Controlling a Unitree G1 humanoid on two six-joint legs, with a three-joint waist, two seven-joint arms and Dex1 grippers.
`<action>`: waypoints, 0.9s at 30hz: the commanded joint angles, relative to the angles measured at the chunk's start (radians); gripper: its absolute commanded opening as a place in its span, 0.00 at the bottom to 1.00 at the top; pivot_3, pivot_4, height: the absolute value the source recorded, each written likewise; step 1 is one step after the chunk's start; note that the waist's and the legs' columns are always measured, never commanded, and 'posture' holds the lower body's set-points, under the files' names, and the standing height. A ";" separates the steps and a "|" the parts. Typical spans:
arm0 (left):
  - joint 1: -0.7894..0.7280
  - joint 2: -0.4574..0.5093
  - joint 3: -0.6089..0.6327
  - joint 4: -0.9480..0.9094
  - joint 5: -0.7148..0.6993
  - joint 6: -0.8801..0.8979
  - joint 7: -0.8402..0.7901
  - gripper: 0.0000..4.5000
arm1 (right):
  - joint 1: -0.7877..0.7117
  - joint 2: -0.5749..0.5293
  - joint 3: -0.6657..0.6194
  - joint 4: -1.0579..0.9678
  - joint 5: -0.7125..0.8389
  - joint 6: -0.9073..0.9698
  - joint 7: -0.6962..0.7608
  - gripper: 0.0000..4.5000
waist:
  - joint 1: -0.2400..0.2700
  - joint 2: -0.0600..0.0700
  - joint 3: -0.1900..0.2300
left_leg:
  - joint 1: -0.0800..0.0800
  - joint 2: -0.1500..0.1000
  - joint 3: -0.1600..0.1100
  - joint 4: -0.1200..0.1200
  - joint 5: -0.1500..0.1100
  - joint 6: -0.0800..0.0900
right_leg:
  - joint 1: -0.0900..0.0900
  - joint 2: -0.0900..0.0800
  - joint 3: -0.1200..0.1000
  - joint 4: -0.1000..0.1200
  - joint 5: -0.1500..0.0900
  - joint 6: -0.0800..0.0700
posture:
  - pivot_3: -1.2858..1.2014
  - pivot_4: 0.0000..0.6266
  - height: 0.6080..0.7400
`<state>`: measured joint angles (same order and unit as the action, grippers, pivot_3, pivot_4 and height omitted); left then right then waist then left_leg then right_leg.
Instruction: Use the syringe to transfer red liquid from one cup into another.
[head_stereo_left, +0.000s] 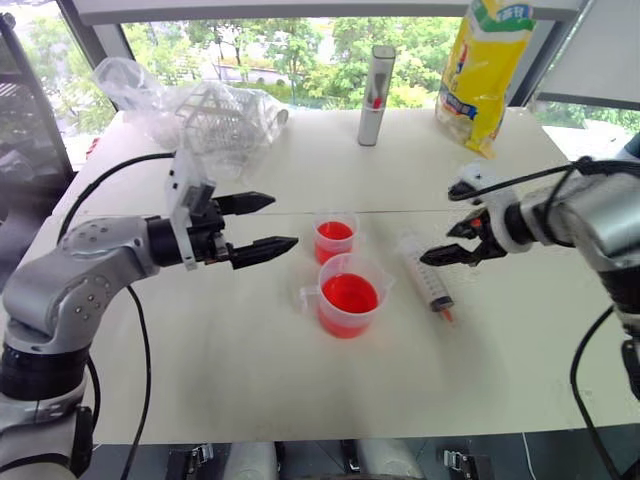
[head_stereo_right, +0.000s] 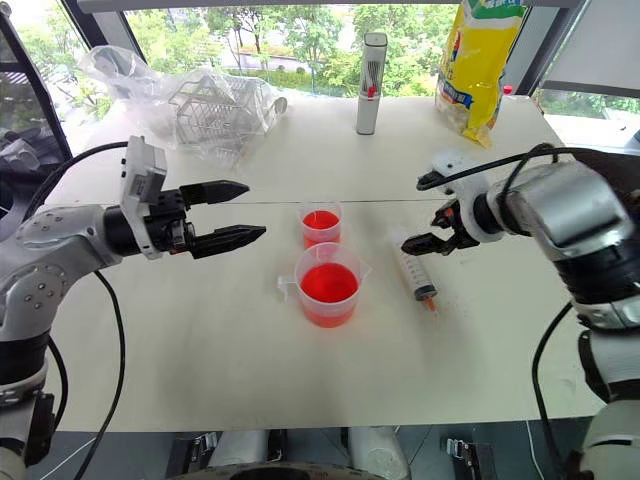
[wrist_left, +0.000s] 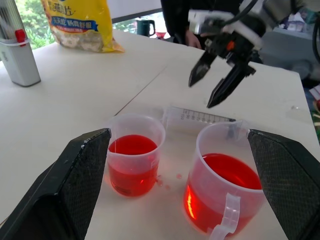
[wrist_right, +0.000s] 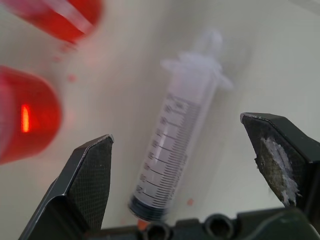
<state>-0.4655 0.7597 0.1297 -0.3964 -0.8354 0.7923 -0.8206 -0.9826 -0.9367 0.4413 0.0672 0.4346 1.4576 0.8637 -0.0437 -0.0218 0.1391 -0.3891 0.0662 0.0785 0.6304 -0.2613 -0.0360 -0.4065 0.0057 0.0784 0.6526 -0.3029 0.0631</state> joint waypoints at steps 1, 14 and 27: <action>-0.001 -0.011 0.011 -0.037 0.001 -0.019 0.012 1.00 | -0.095 0.069 0.016 0.149 -0.028 0.082 -0.024 0.99 | -0.001 0.000 0.000 | 0.000 0.000 0.000 0.000 0.000 0.000 | 0.000 0.000 0.000 0.000 0.000 0.000 | 0.52 0.24 1.00; 0.068 -0.019 0.043 -0.106 -0.014 -0.006 0.072 1.00 | -0.201 0.260 0.146 0.480 -0.115 0.097 -0.080 0.99 | 0.000 0.000 0.000 | -0.001 0.000 0.000 0.000 0.000 0.000 | -0.001 0.000 0.000 0.002 0.000 0.000 | 0.52 0.24 1.00; 0.073 -0.011 0.039 -0.112 -0.007 -0.014 0.082 1.00 | -0.182 0.319 0.141 0.528 -0.154 0.084 -0.102 0.37 | -0.003 -0.002 -0.002 | 0.001 -0.001 0.000 0.001 0.000 0.000 | 0.000 0.001 -0.001 0.003 0.000 0.000 | 0.52 0.24 1.00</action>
<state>-0.3855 0.7403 0.1416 -0.4863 -0.8383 0.7972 -0.7355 -1.1735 -0.6270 0.5913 0.6015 0.2816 1.5422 0.7617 -0.0463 -0.0239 0.1368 -0.3884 0.0657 0.0783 0.6309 -0.2613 -0.0360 -0.4064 0.0065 0.0778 0.6555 -0.3025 0.0631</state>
